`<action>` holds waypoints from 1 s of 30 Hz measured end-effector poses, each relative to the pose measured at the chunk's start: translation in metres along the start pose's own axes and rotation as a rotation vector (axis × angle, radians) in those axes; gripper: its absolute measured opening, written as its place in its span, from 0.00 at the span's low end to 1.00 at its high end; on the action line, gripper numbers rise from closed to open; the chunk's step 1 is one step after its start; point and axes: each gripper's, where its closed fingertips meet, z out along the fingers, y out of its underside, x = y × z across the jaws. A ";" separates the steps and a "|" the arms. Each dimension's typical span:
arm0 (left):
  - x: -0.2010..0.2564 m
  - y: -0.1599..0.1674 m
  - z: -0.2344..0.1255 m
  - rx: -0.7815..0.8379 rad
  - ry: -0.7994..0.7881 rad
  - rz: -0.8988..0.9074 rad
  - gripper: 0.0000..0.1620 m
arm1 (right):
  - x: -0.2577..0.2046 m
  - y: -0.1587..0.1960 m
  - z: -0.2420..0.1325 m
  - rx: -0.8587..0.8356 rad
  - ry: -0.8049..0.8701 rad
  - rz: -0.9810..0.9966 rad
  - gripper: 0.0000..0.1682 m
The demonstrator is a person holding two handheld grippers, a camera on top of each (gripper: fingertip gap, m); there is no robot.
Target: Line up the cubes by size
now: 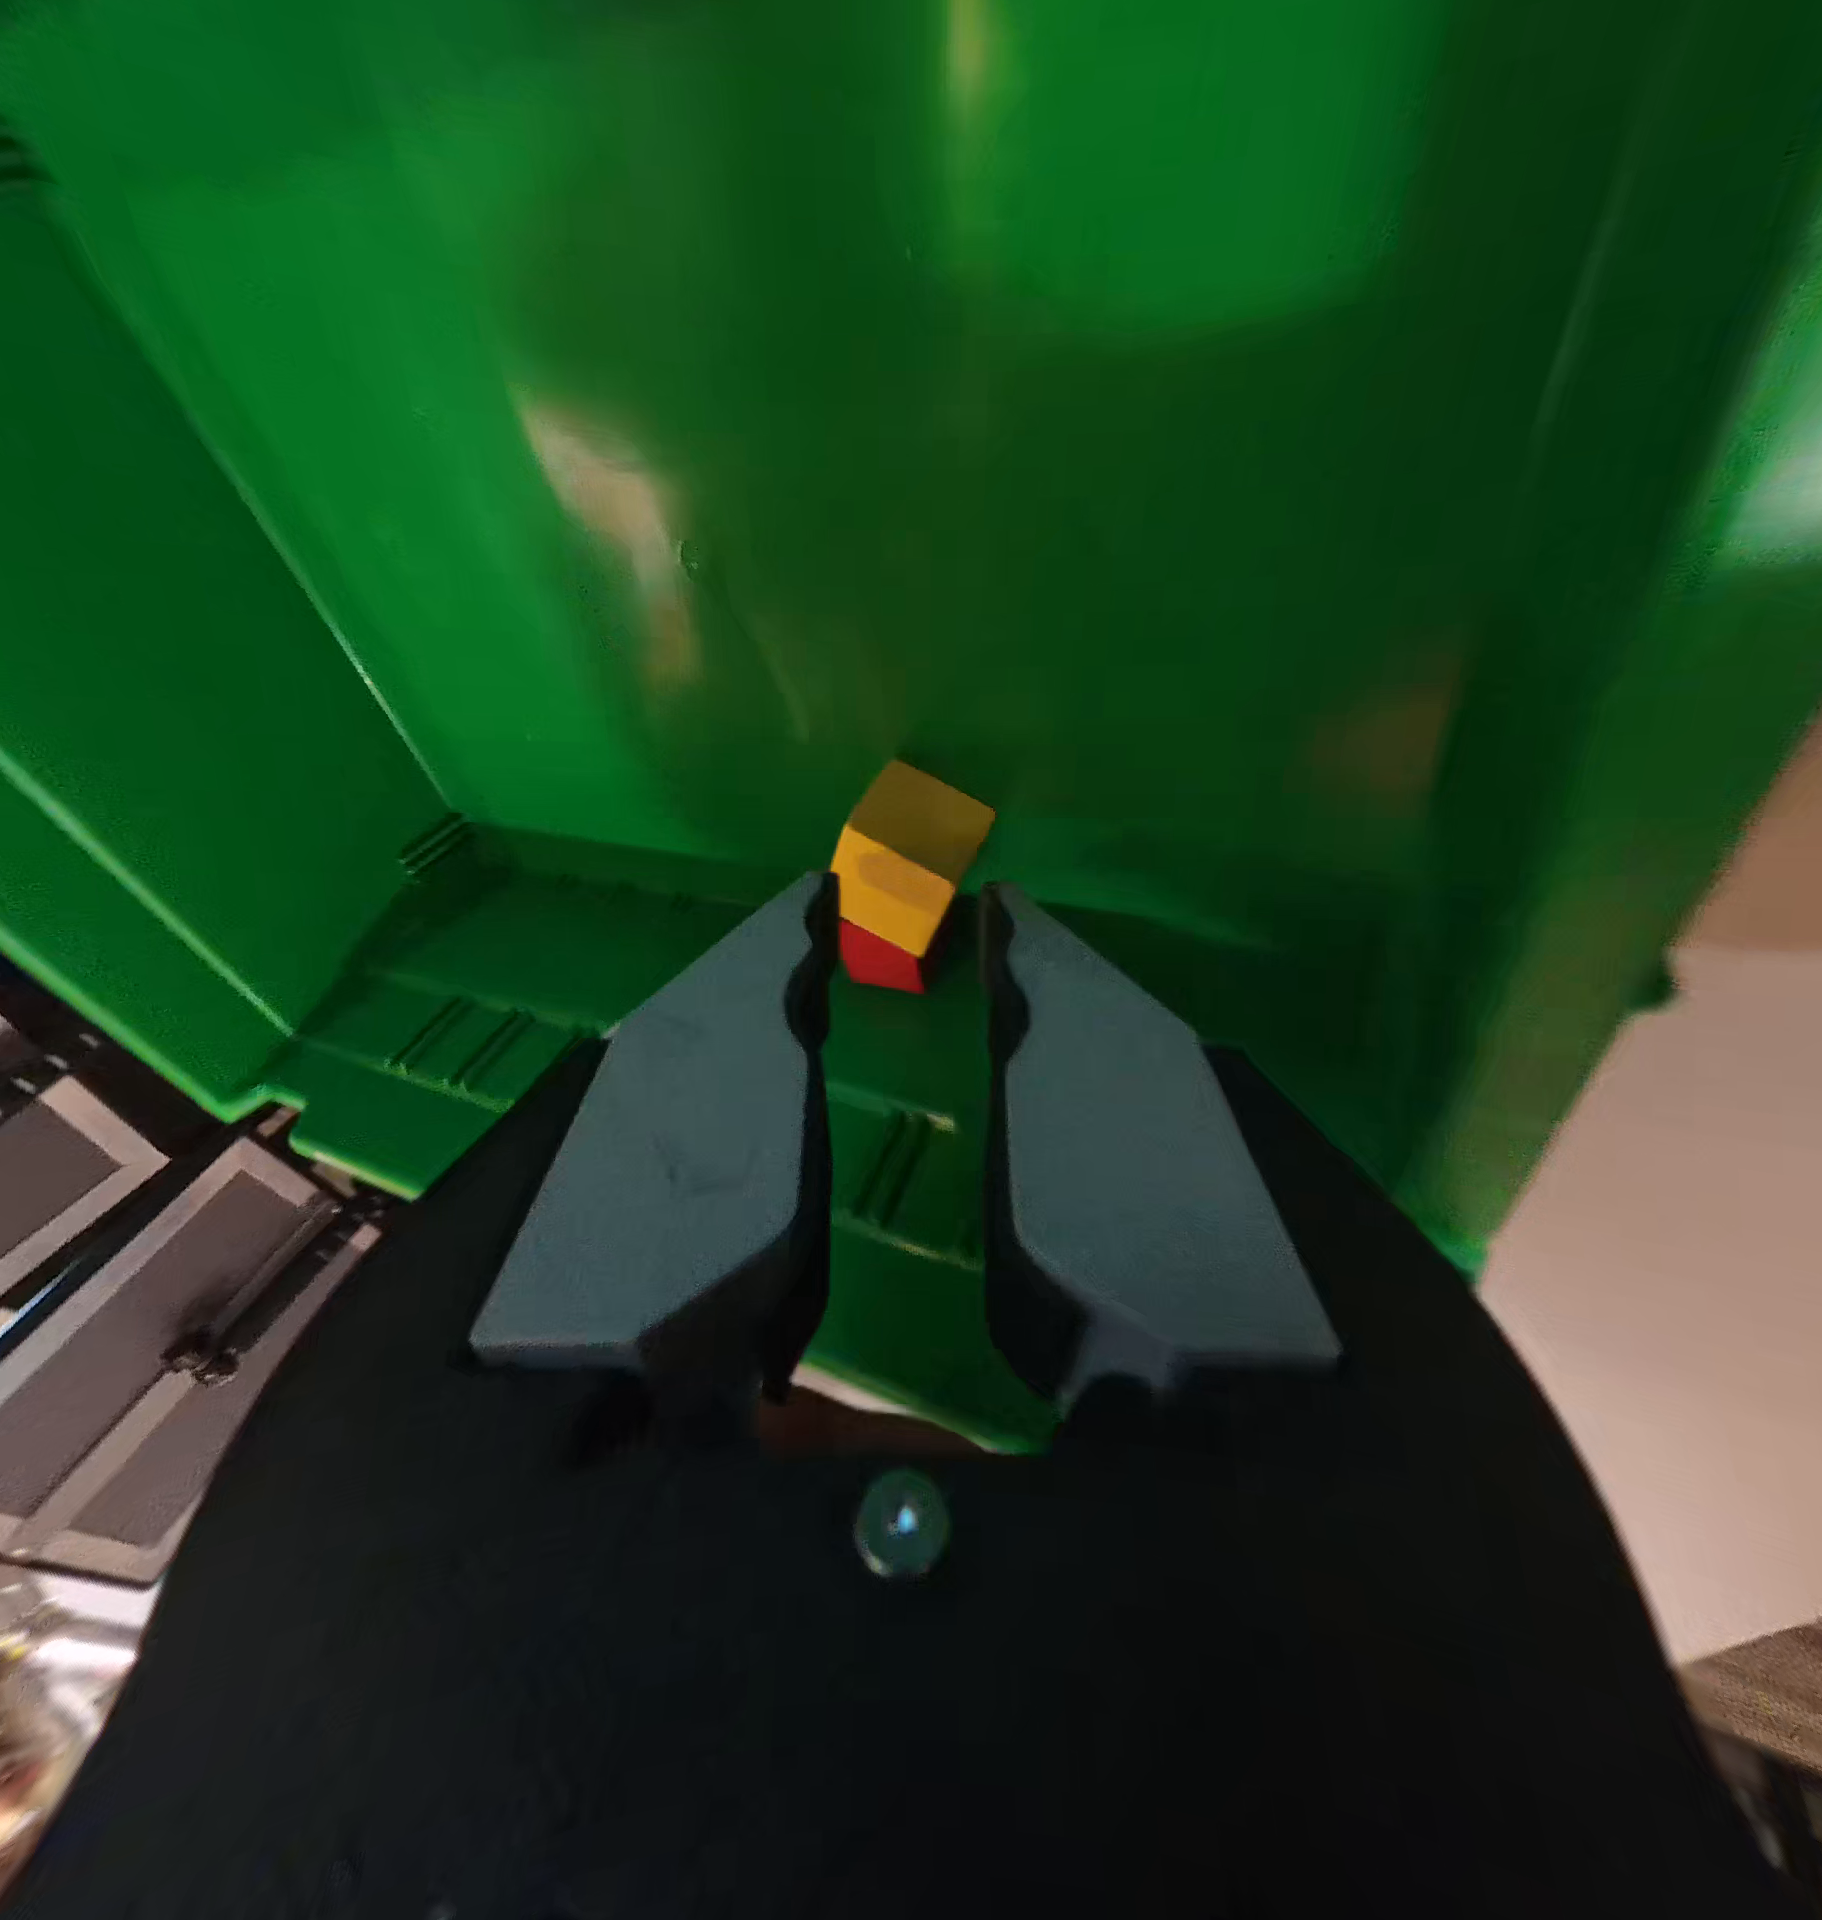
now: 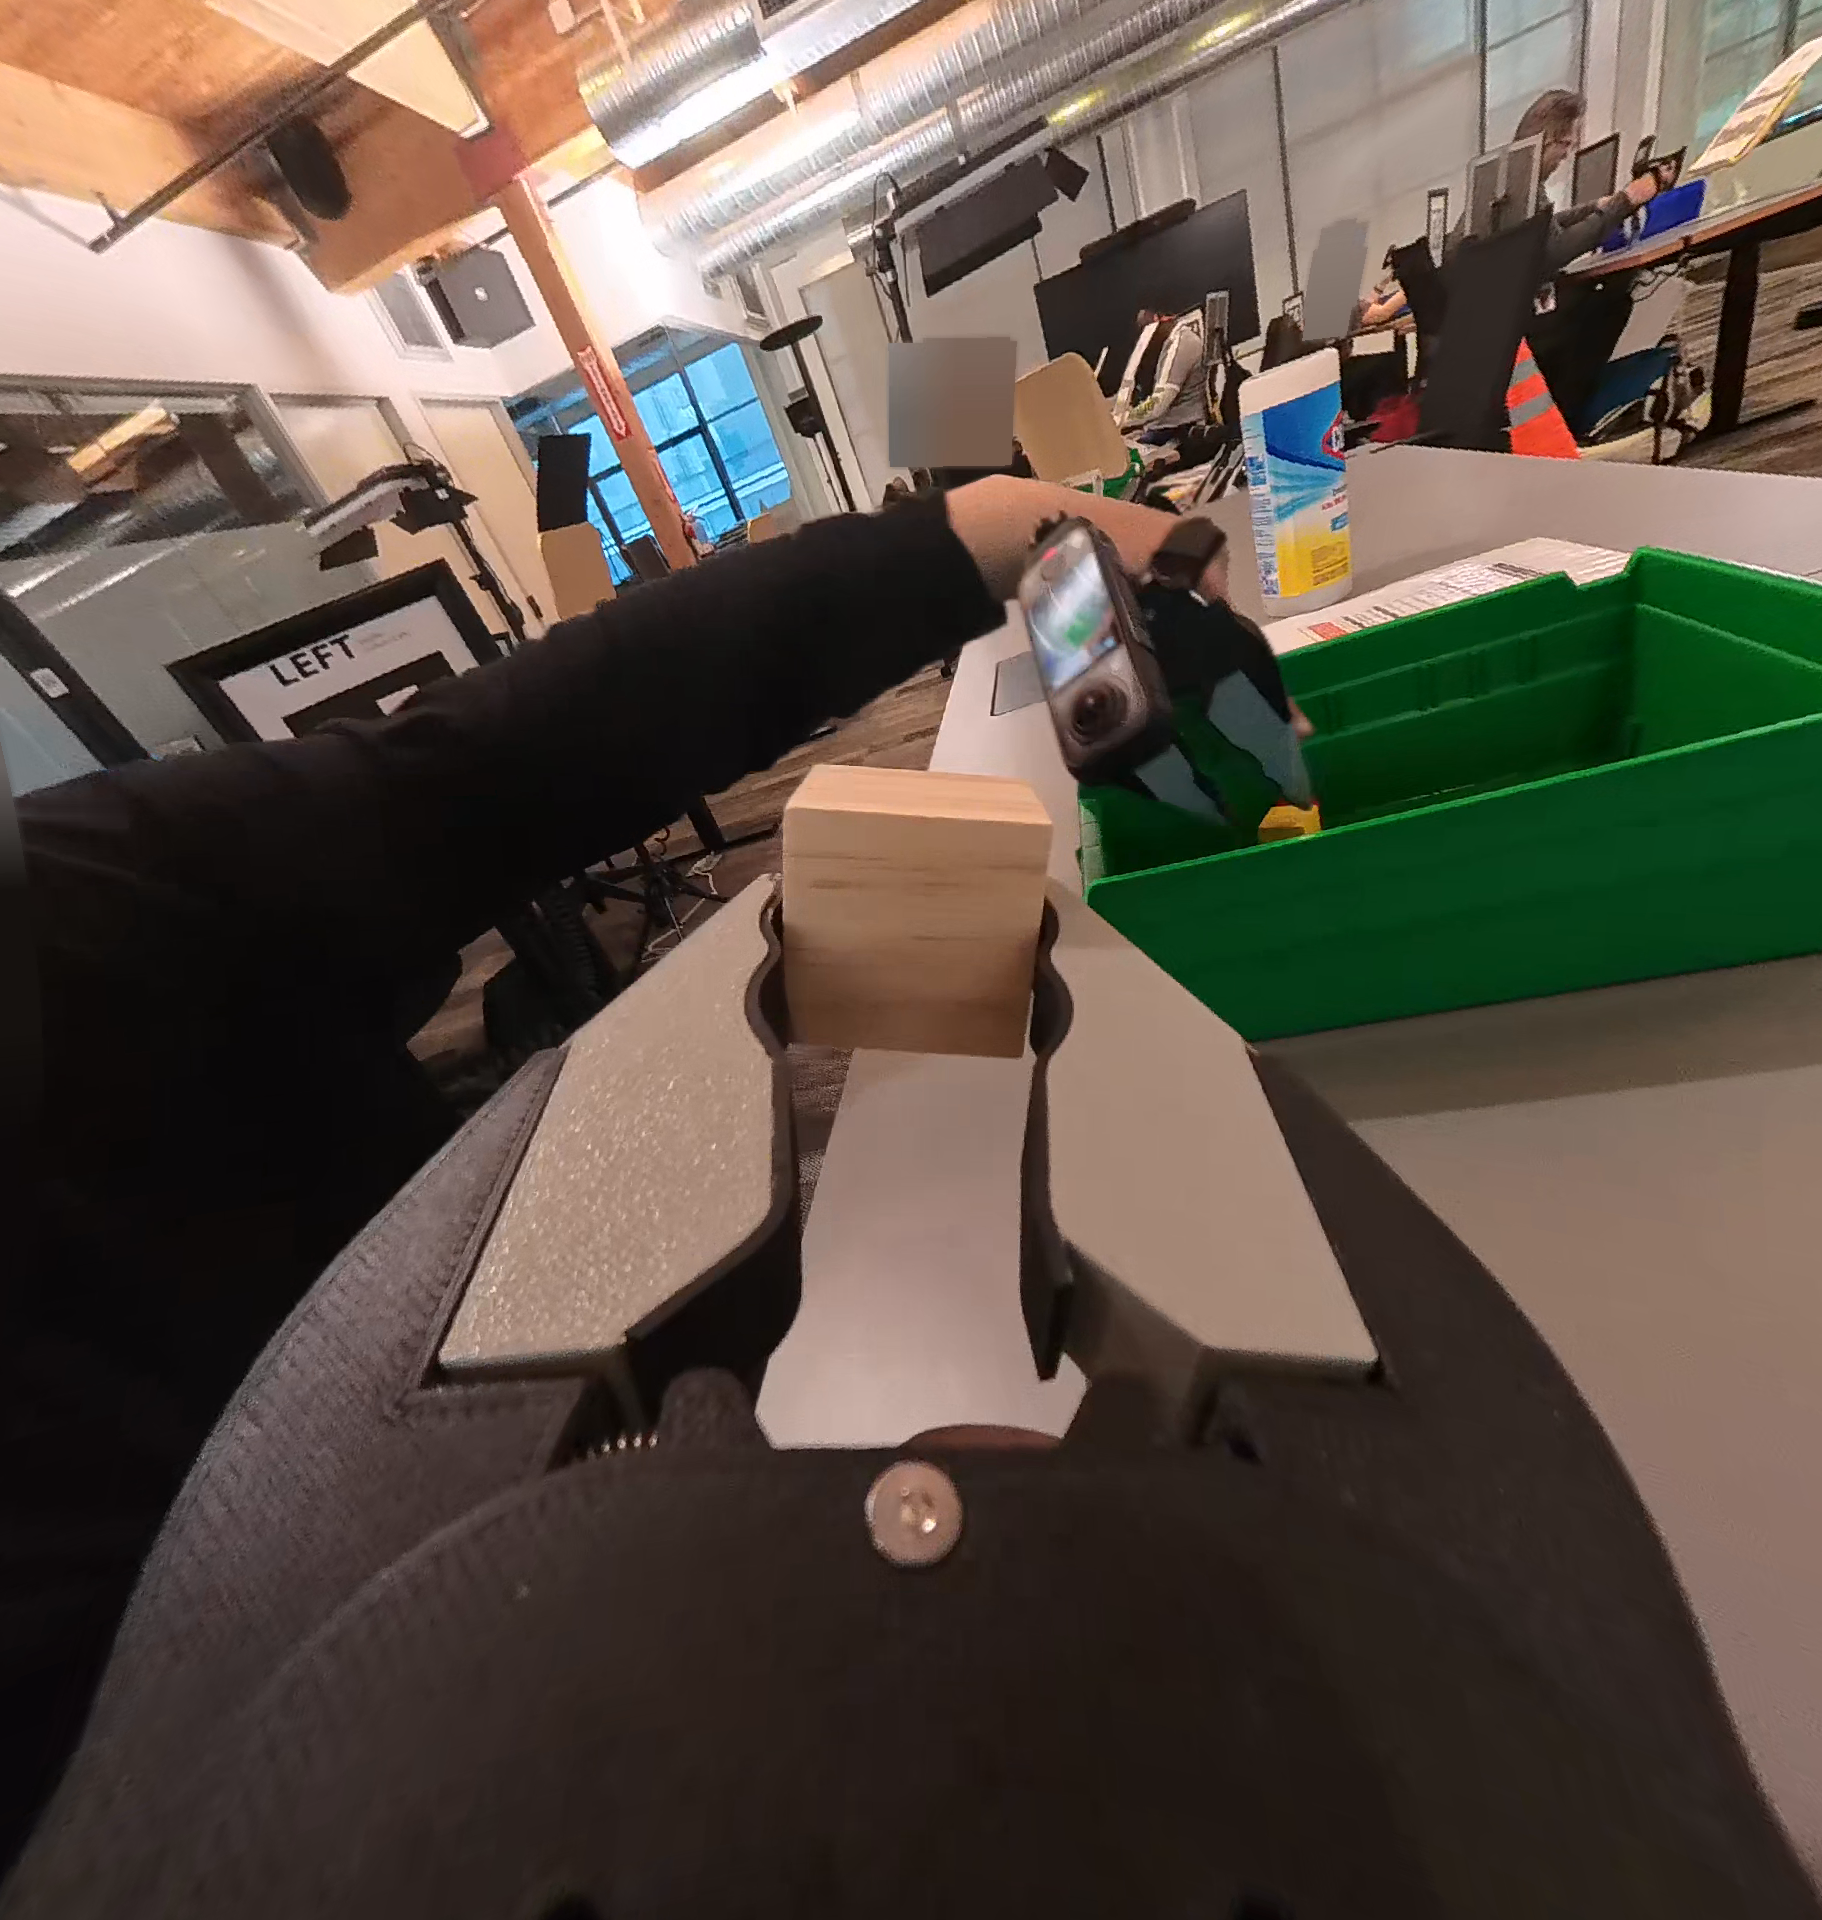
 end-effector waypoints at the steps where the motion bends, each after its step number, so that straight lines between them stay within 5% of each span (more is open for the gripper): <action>1: -0.002 0.001 0.007 -0.018 0.003 0.022 0.20 | 0.000 0.000 -0.001 0.003 -0.004 0.006 0.26; 5: -0.006 -0.006 0.022 -0.025 0.031 0.064 0.25 | -0.002 -0.002 -0.007 0.007 -0.024 0.013 0.26; 9: -0.007 0.001 0.026 -0.067 0.052 0.091 0.19 | -0.002 -0.005 -0.020 0.002 -0.006 -0.012 0.26; 13: -0.004 0.004 0.026 -0.101 0.060 0.102 0.18 | 0.017 -0.008 -0.064 -0.093 0.185 -0.093 0.25; 21: -0.012 -0.006 0.010 0.025 0.005 0.004 0.16 | 0.089 0.003 -0.202 -0.644 0.632 -0.298 0.26; 26: -0.025 -0.008 -0.010 0.110 -0.078 -0.086 0.16 | 0.130 0.057 -0.240 -1.083 0.576 -0.427 0.26; 30: -0.033 -0.016 -0.036 0.218 -0.158 -0.156 0.16 | 0.147 0.085 -0.257 -1.230 0.488 -0.370 0.26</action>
